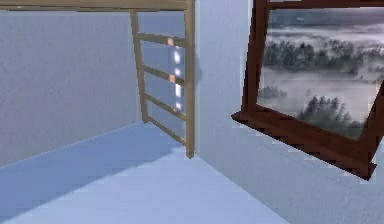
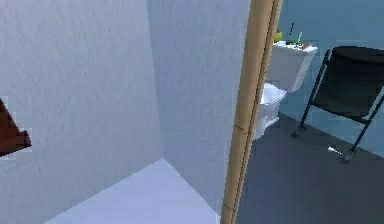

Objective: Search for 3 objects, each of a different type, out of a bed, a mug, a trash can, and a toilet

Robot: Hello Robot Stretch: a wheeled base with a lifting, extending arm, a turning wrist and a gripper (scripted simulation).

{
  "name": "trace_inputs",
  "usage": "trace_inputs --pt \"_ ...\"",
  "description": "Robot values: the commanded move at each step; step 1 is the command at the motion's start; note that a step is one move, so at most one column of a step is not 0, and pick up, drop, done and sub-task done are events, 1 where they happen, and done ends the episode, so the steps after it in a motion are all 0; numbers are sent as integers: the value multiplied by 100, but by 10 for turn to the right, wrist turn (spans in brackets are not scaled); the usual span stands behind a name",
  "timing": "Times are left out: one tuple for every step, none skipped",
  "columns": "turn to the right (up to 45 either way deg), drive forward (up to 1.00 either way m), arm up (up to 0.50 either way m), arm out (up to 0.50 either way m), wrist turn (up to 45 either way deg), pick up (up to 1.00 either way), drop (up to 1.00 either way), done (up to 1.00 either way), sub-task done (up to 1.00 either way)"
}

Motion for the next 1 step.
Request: trace_inputs --pt "270 0 0 0 0 0 0 0 0"
